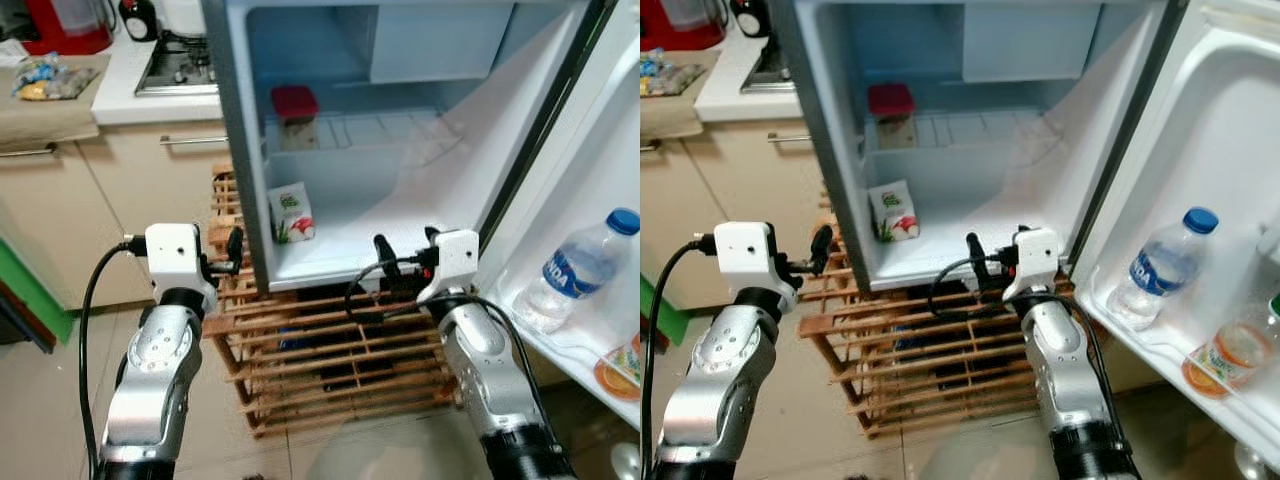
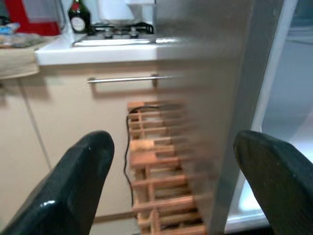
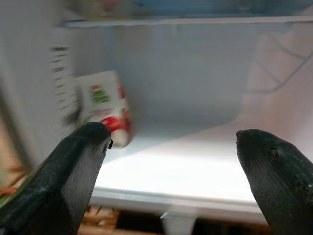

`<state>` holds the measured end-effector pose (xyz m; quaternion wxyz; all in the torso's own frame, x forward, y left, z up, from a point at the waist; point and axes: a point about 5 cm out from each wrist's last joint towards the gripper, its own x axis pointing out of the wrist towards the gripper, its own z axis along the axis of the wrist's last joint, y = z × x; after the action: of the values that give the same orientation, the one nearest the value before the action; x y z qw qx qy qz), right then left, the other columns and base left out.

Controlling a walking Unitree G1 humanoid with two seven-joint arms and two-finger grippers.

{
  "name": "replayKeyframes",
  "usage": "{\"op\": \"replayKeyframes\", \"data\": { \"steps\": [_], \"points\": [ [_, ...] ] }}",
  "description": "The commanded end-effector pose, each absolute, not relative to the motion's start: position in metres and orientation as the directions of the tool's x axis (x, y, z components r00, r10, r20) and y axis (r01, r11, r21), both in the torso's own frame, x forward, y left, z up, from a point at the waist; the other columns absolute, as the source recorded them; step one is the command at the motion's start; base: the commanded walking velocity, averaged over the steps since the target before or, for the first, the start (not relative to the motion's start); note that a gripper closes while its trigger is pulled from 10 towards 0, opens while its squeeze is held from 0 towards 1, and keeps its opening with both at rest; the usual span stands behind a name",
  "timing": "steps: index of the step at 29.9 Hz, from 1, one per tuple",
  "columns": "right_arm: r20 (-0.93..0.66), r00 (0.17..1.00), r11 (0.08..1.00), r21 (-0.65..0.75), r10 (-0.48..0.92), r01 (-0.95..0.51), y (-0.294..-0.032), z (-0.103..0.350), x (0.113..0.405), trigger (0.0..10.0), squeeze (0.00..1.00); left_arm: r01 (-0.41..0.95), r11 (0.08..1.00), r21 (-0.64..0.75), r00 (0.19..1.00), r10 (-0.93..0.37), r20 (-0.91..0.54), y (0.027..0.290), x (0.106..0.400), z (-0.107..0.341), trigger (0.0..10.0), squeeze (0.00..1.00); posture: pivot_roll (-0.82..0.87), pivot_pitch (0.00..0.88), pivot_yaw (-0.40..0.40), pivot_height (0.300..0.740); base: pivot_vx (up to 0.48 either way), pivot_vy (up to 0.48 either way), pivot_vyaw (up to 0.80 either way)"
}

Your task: Restocking fridge

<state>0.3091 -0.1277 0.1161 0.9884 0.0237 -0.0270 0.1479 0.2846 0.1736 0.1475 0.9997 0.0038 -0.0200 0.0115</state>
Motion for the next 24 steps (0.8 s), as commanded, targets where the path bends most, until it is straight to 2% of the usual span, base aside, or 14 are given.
{"op": "replayKeyframes", "data": {
  "steps": [1,3,6,14,24],
  "points": [
    [0.053,0.956,0.957,0.035,0.287,-0.289,-0.129,0.116,0.307,10.0,0.04,-0.025,1.0,0.015,0.999,0.025,0.025,0.172,0.286,0.143,10.0,0.0,-0.1,0.0,0.037,0.74,-0.465,0.0,0.74],
    [0.052,0.957,0.957,0.033,0.286,-0.288,-0.129,0.115,0.307,10.0,0.04,-0.024,1.0,0.019,0.999,0.023,0.024,0.172,0.286,0.143,10.0,0.0,-0.1,0.0,0.036,0.74,-0.461,0.0,0.74],
    [0.049,0.96,0.961,0.015,0.276,-0.277,-0.132,0.115,0.306,10.0,0.04,-0.02,1.0,0.021,0.999,0.019,0.03,0.17,0.289,0.144,10.0,0.0,-0.1,0.0,0.037,0.74,0.0,0.0,0.72],
    [0.031,0.971,0.971,-0.002,0.239,-0.239,-0.146,0.108,0.297,10.0,0.02,0.02,0.999,0.025,1.0,-0.021,0.021,0.169,0.291,0.141,10.0,0.0,-0.12,0.0,0.048,0.74,0.0,0.0,0.0],
    [0.019,0.965,0.965,-0.029,0.26,-0.26,-0.142,0.104,0.287,10.0,0.02,0.03,1.0,-0.001,0.999,-0.03,0.011,0.164,0.292,0.135,10.0,0.0,-0.14,0.0,0.066,0.74,0.0,-0.442,0.0]
  ]
}}
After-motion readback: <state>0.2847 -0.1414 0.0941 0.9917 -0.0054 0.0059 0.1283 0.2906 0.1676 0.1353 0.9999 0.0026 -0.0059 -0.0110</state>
